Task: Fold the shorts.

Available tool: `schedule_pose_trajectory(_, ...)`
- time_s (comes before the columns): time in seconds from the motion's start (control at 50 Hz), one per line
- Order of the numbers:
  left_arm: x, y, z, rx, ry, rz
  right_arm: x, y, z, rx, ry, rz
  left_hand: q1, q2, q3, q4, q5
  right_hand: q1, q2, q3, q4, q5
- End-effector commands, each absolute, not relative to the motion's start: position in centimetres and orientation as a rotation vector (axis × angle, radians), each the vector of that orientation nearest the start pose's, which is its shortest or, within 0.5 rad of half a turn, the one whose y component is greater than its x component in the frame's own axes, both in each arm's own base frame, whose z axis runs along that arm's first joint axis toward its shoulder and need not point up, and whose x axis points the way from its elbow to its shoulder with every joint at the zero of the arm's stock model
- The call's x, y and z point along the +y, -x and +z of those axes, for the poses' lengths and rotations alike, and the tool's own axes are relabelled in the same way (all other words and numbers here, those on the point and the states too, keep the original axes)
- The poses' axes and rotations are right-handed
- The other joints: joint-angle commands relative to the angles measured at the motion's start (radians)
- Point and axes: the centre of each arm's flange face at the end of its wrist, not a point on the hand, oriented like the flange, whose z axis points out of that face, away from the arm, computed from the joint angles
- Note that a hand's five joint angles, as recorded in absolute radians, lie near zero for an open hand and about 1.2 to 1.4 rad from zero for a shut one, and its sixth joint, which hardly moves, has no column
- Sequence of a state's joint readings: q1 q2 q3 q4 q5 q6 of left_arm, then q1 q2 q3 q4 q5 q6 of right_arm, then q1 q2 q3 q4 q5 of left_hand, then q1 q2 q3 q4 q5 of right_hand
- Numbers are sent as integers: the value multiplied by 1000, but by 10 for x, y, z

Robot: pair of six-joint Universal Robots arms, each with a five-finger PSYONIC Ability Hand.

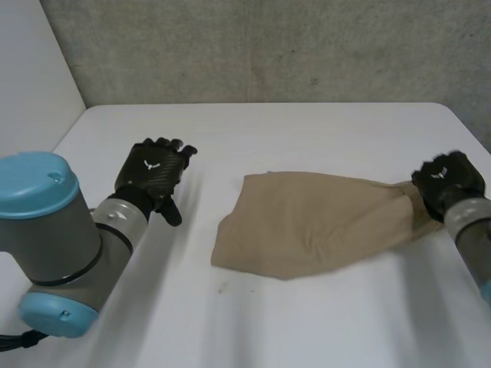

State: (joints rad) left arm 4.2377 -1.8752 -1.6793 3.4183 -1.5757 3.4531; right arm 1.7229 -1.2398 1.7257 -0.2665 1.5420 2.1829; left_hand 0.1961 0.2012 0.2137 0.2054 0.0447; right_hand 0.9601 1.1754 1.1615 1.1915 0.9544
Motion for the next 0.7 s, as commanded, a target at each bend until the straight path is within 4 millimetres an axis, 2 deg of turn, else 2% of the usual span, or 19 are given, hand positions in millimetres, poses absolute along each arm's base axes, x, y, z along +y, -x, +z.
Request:
schedule_pose_trajectory(0.02, -252, 276, 217, 2216, -909, -2194, -266, -292, 210, 1862, 1832, -2308, -12, -17, -30, -21, -35, 436, 221, 235, 205, 267)
schedule_pose_trajectory(0.08, -254, 279, 224, 2192, -899, -2234, -248, -319, 200, 1724, 1886, -2259, -12, -17, -30, -21, -35, 436, 221, 235, 205, 267)
schedule_pose_trajectory(0.1, -254, 281, 227, 2185, -897, -2247, -233, -334, 192, 1628, 1932, -2209, -12, -17, -30, -21, -35, 436, 221, 235, 205, 267)
schedule_pose_trajectory(0.16, -258, 283, 235, 2155, -883, -2288, -209, -351, 182, 1481, 1979, -2122, -15, -20, -33, -24, -38, 436, 221, 235, 205, 267)
schedule_pose_trajectory(0.18, -260, 285, 239, 2143, -878, -2306, -197, -358, 174, 1401, 1998, -2058, -15, -20, -33, -24, -38, 367, 152, 166, 136, 199)
schedule_pose_trajectory(0.24, -264, 289, 246, 2118, -875, -2339, -192, -359, 168, 1365, 2003, -2008, -12, -17, -30, -21, -35, -277, -492, -478, -508, -445)
schedule_pose_trajectory(0.26, -265, 293, 249, 2105, -881, -2356, -190, -358, 167, 1364, 1994, -1991, -12, -17, -30, -21, -35, -724, -939, -925, -955, -893)
schedule_pose_trajectory(0.3, -267, 297, 248, 2102, -889, -2363, -190, -357, 169, 1390, 1956, -1988, -12, -17, -30, -21, -35, -786, -1001, -987, -1017, -954)
schedule_pose_trajectory(0.32, -268, 300, 247, 2102, -895, -2365, -192, -356, 171, 1416, 1923, -1989, -12, -17, -30, -21, -35, -786, -1001, -987, -1017, -954)
schedule_pose_trajectory(0.38, -270, 313, 245, 2103, -919, -2390, -215, -345, 185, 1603, 1661, -2004, -9, -14, -27, -18, -32, -786, -1001, -987, -1017, -954)
schedule_pose_trajectory(0.4, -271, 315, 245, 2108, -919, -2393, -236, -332, 201, 1708, 1451, -2030, -9, -14, -27, -18, -32, -786, -1001, -987, -1017, -954)
schedule_pose_trajectory(0.42, -272, 320, 245, 2114, -918, -2410, -247, -324, 211, 1748, 1335, -2041, 0, -5, -18, -10, -23, -786, -1001, -987, -1017, -954)
schedule_pose_trajectory(0.46, -274, 324, 243, 2135, -911, -2423, -261, -311, 228, 1793, 1119, -2045, 3, -2, -15, -7, -20, -786, -1001, -987, -1017, -954)
schedule_pose_trajectory(0.48, -274, 327, 242, 2146, -912, -2431, -271, -300, 239, 1819, 940, -2020, 3, -2, -15, -7, -20, -786, -1001, -987, -1017, -954)
schedule_pose_trajectory(0.5, -272, 334, 239, 2174, -916, -2450, -275, -296, 242, 1830, 864, -2000, 6, 1, -12, -4, -18, -786, -1001, -987, -1017, -954)
schedule_pose_trajectory(0.56, -267, 347, 236, 2215, -949, -2478, -287, -289, 241, 1881, 685, -1903, 20, 15, 3, 11, -3, -786, -1001, -987, -1017, -954)
schedule_pose_trajectory(0.64, -258, 364, 225, 2286, -1020, -2499, -294, -287, 220, 2017, 643, -1781, 44, 39, 26, 34, 21, -786, -1001, -987, -1017, -954)
schedule_pose_trajectory(0.7, -251, 377, 213, 2339, -1084, -2493, -298, -282, 213, 2099, 620, -1733, 56, 50, 38, 46, 32, -786, -1001, -987, -1017, -954)
